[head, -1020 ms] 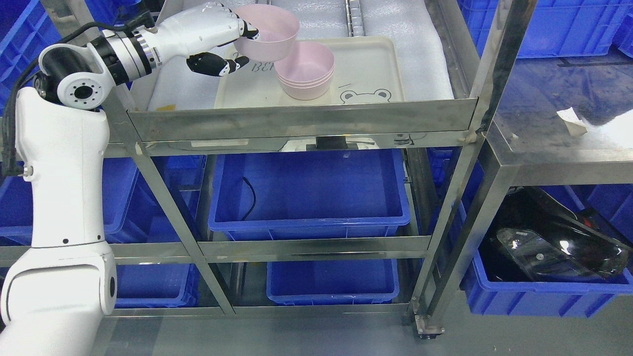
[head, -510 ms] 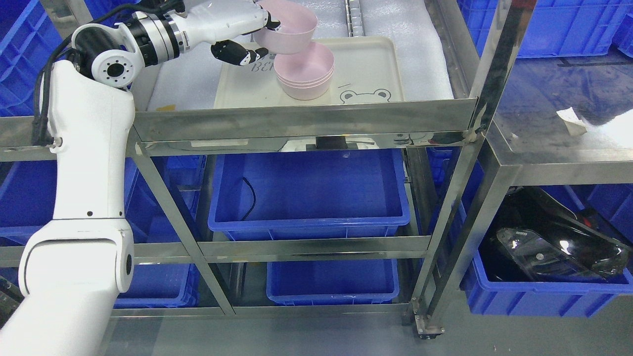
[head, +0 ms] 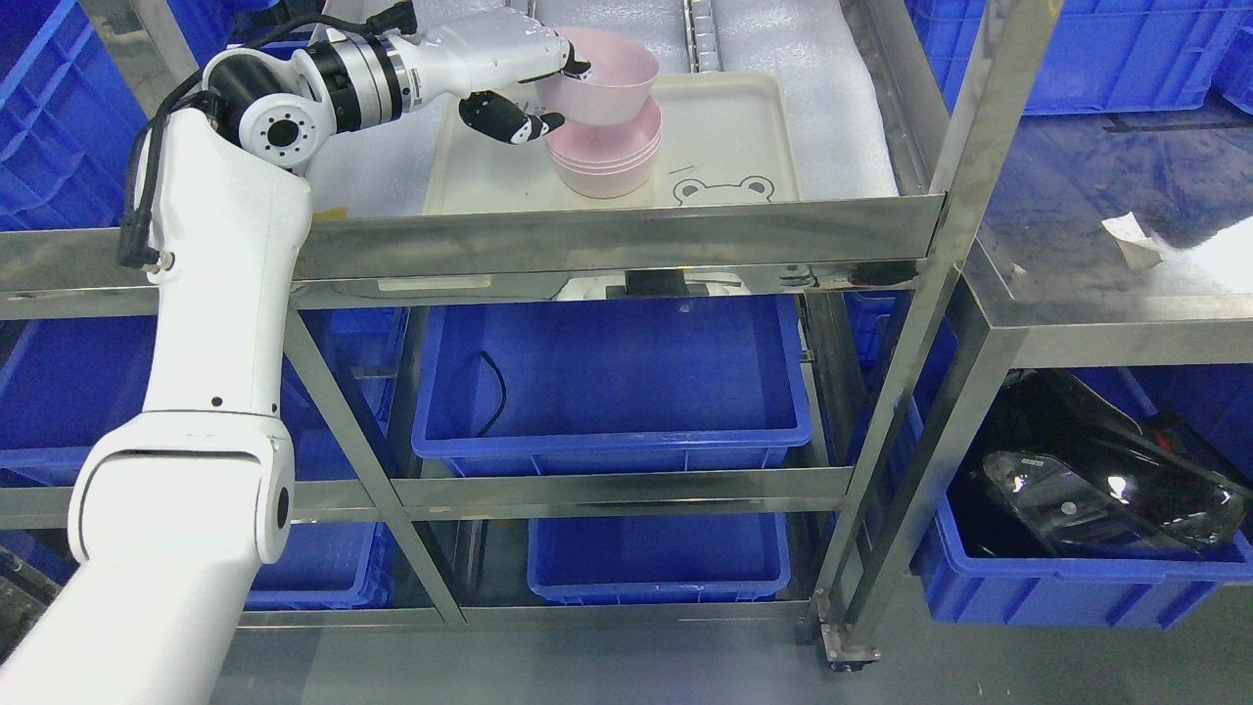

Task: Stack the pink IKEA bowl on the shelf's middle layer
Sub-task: 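Lower the pink bowl onto the stack of pink bowls, then open the left hand and pull it back from the bowls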

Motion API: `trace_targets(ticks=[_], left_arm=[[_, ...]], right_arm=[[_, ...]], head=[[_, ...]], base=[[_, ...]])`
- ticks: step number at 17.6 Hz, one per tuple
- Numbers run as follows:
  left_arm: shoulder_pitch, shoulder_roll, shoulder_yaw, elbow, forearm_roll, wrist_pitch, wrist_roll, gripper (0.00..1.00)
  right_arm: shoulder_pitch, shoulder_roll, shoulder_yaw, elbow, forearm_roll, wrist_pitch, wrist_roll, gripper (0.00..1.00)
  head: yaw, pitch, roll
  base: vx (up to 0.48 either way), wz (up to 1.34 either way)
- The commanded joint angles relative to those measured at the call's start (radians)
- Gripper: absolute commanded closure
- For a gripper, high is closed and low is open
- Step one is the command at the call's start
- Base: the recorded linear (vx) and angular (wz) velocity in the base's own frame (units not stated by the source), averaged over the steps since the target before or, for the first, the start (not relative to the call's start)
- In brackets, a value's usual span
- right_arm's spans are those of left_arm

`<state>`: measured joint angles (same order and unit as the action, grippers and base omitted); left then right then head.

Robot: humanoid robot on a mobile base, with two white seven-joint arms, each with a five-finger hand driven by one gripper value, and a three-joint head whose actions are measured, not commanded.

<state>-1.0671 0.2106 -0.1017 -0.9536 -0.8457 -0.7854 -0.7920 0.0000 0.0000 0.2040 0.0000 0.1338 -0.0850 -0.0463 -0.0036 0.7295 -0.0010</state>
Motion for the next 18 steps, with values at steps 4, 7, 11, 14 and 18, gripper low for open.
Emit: trace_targets(ticks=[4,7,11,14,18], left_arm=[[-0.03,0.004,-0.01,0.064,-0.012,0.0,-0.003,0.49],[-0.028,0.015,-0.006,0.05,-0.01,0.0,-0.003,0.28],[-0.05,-0.019,0.144,0.018,0.019,0.0,-0.001,0.16],[-0.03,-0.155,0.299,0.016,0.175,0.055,-0.006,0.16],[0.059,-0.193,0.326,-0.059,0.46,0.277,0.0,0.16]], right_arm=[[0.015,-0.017,0.0,-0.017,0.0,0.001,0.0,0.0],[0.015,-0.017,0.0,-0.017,0.0,0.001,0.0,0.0],[0.015,-0.017,0.0,-0.017,0.0,0.001,0.0,0.0],[0.015,-0.017,0.0,-0.017,0.0,0.001,0.0,0.0],[0.015,-0.017,0.0,-0.017,0.001,0.001,0.0,0.0]], head=[[0.0,0.0,0.0],[0.0,0.0,0.0],[0.0,0.0,0.0],[0.0,0.0,0.0],[0.0,0.0,0.0]], base=[[0.0,0.0],[0.0,0.0],[0.0,0.0],[0.0,0.0],[0.0,0.0]])
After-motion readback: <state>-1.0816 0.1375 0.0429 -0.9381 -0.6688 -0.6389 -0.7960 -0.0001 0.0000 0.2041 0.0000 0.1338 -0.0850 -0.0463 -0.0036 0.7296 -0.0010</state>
